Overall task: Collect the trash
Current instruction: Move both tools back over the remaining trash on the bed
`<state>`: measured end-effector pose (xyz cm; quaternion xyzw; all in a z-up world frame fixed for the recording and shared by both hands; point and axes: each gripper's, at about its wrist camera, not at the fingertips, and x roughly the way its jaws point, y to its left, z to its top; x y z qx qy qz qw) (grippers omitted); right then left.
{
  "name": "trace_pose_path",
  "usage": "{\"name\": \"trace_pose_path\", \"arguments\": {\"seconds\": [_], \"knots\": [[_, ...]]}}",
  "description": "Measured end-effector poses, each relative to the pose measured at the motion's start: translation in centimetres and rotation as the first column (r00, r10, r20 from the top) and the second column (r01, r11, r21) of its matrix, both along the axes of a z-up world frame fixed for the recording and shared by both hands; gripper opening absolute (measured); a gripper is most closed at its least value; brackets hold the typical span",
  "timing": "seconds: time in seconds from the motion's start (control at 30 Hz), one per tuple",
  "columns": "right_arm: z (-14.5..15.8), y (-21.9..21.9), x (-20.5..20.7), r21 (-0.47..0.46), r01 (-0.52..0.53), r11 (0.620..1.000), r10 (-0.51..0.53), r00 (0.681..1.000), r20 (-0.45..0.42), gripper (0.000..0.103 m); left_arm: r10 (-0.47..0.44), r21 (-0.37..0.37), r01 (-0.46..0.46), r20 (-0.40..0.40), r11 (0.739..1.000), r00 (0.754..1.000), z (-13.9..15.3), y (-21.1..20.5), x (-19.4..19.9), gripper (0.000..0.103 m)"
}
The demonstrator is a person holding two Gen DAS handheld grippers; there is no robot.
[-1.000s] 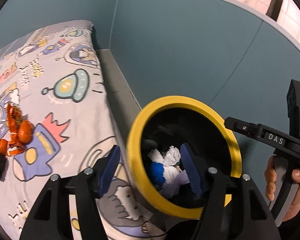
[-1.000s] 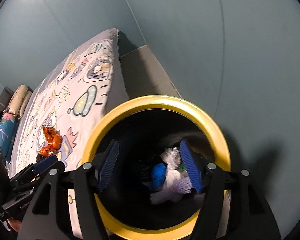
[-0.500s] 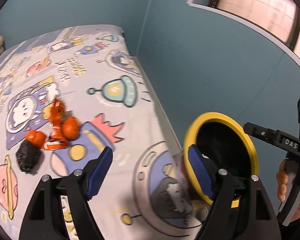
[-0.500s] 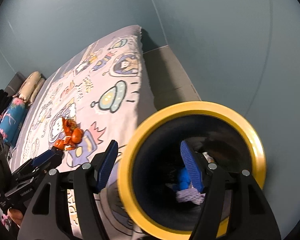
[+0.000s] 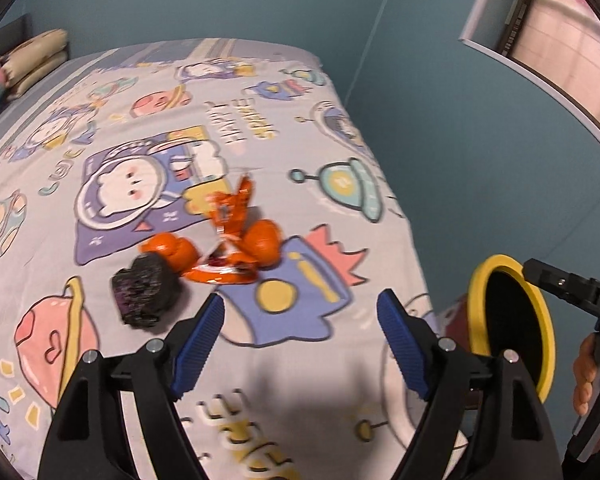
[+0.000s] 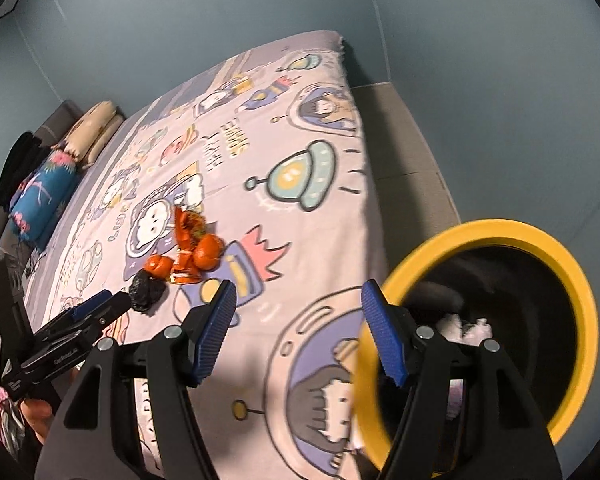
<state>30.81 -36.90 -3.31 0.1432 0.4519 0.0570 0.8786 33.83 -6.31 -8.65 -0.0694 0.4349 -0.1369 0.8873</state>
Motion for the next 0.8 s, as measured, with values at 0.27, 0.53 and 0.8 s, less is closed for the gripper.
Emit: {"name": "trace_pose_path", "arguments": {"seconds": [0.27,0.53,0.8], "knots": [[-1.0,4.6,2.6,-0.01,-0.071,0.997,0.071,0.997,-0.026,0.062,0.075,0.016,-0.074,-0.033,0.997,0.997,-2.1,4.3,1.0,0.075],[-2.9,8.4,5.3,-0.001,-0.124,0.992,0.123,0.99,-0.069,0.062,0.12,0.009,-0.119,-0.079,0.993,0.99,-4.8,7.2,2.2,0.075],[-5.4,11.6,8.8,0.01,-0.163,0.987,0.163,0.98,-0.111,0.062,0.139,-0.007,-0.141,-0.114,0.99,0.984,-7.0,8.9,3.7,0.075]]}}
